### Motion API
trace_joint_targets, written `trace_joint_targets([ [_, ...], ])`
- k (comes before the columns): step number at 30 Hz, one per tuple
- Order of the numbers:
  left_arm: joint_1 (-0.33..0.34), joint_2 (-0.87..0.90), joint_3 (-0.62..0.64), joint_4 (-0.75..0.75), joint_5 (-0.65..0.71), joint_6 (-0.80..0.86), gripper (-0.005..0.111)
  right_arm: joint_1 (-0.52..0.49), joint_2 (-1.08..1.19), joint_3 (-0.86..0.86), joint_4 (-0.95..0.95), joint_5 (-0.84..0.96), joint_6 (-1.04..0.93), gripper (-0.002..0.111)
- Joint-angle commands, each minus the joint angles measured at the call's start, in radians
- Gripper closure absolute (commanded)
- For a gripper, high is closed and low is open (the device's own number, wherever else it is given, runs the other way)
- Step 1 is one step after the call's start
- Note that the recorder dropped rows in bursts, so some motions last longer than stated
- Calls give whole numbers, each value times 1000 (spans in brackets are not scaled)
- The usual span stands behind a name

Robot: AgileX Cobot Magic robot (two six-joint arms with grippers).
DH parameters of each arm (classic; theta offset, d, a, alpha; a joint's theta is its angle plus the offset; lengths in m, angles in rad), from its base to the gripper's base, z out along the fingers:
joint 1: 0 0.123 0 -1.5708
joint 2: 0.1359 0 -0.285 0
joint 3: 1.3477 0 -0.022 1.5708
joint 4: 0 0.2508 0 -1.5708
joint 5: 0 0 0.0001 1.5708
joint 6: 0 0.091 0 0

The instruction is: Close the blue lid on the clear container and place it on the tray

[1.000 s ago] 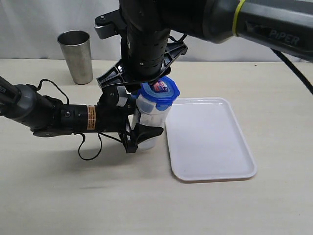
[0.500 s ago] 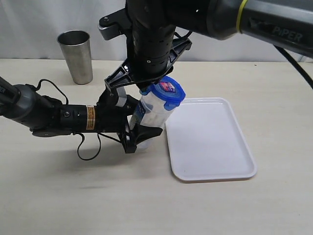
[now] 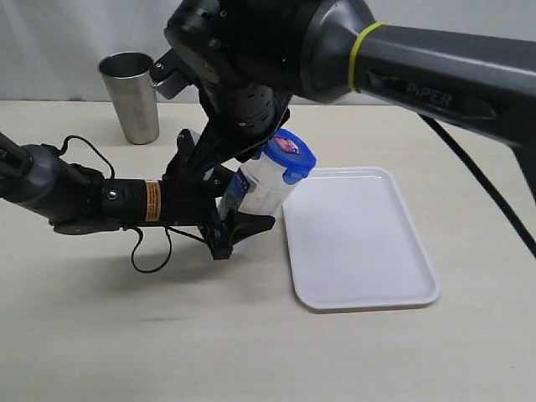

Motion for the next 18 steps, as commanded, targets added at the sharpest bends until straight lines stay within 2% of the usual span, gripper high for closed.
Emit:
trace_joint_targets([
  [1,-4,-7,0,26,-41,26,107,25,40,35,120,28,-55,77],
  [5,-2,-7,0,26,-74,44,107,25,-35,35,210,-22,-145,77],
  [13,-1,-7,0,26,-123,259,107,22,-191,35,228,28,-281,76],
  [15,-1,-7,0,28,-126,298,107,22,-226,35,247,28,-310,70],
  [18,-1,-7,0,58,-137,371,107,-6,-280,35,289,28,-301,54],
])
